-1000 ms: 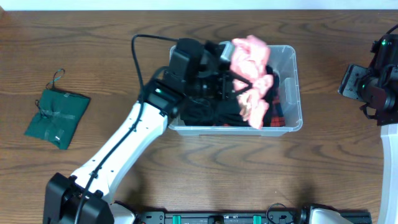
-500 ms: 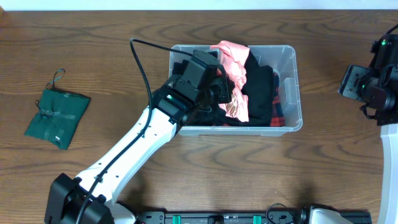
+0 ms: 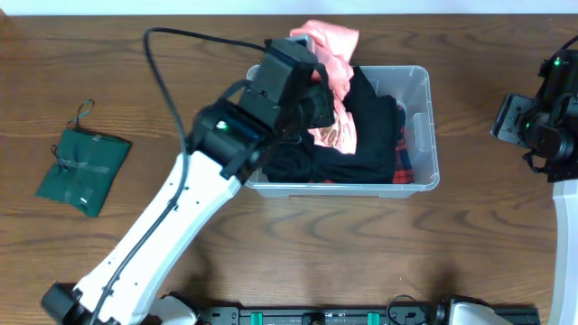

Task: Pack container
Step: 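Push the pink garment down into the bin with the left gripper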

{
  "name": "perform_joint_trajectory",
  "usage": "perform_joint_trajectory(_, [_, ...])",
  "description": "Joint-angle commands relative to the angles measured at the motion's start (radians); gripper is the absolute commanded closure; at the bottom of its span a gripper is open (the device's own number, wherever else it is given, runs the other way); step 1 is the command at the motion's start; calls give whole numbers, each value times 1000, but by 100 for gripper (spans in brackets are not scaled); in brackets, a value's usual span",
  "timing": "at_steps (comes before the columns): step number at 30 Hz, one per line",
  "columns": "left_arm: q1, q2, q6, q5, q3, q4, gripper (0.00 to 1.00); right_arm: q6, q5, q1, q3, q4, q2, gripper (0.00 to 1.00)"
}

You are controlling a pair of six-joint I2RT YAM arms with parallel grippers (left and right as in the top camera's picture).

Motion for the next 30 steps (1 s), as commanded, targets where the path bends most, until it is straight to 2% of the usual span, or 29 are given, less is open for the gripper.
perform_joint_trajectory(1, [4,-22,-87,-135,47,-65,94,-8,11,-5,0,0,1,32])
perform_joint_trajectory(6, [-7,44,-163,-154,47,-101,94,-8,11,-5,0,2,1,32])
perform_joint_trajectory(14, [-20,270,-231,-140,47,-109,94,-8,10,-4,0,0,1,32])
perform_joint_trajectory(21, [-42,417,-217,-121,47,-84,94,-8,10,-4,0,0,1,32])
perform_joint_trajectory(22, [-42,426,-175,-86,47,-67,91,-8,10,-4,0,0,1,32])
perform_joint_trajectory(23, [-43,426,-140,-49,47,-48,77,-8,10,-4,0,-1,1,32])
perform_joint_trajectory(27, [-43,394,-79,37,53,-11,67,-8,10,-4,0,0,1,32])
perform_joint_trajectory(30, [-43,337,-43,42,60,-12,45,-8,10,-4,0,0,1,32])
